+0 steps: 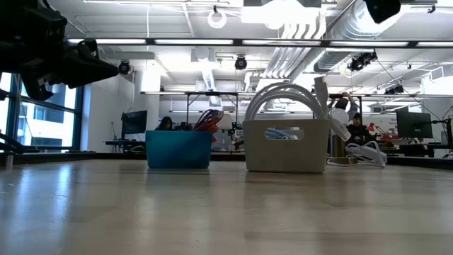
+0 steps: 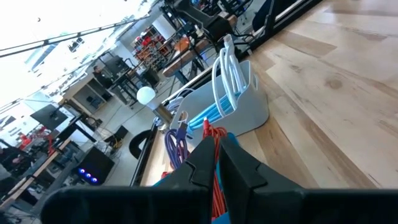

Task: Pick & Place USB Port
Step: Return to Home Position

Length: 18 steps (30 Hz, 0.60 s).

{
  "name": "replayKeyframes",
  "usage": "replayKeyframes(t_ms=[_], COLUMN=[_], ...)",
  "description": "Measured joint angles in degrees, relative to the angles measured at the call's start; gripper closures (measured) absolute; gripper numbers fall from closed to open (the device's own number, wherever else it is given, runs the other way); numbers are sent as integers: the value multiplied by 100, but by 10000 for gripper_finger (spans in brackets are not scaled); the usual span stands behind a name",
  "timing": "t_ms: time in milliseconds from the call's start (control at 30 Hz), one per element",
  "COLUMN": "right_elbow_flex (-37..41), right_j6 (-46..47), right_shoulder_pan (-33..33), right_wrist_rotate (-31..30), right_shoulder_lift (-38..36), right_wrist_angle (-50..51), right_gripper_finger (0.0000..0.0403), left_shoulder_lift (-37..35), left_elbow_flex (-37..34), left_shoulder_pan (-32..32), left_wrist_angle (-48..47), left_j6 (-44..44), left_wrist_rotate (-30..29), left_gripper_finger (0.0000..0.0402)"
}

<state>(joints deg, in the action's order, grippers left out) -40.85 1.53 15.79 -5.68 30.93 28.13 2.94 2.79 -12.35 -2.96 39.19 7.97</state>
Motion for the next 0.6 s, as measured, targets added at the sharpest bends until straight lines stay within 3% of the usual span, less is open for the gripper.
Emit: replayKeyframes(t_ms=[233, 600], right_elbow_flex=[1612, 2656], right_j6=[-47, -373], right_shoulder_pan=[0, -4], right_wrist_rotate=[213, -118], right_shoulder_lift=[-1117, -1488], right_wrist_angle=[-1929, -2616], right_gripper_finger=[167, 167], left_shoulder_lift=[0, 0], left_elbow_flex=[0, 2], left_shoulder_pan=[1, -1], left_wrist_angle=[9, 15], left_j6=[-2, -3], left_wrist_rotate=[-4, -9], left_gripper_finger=[383, 383])
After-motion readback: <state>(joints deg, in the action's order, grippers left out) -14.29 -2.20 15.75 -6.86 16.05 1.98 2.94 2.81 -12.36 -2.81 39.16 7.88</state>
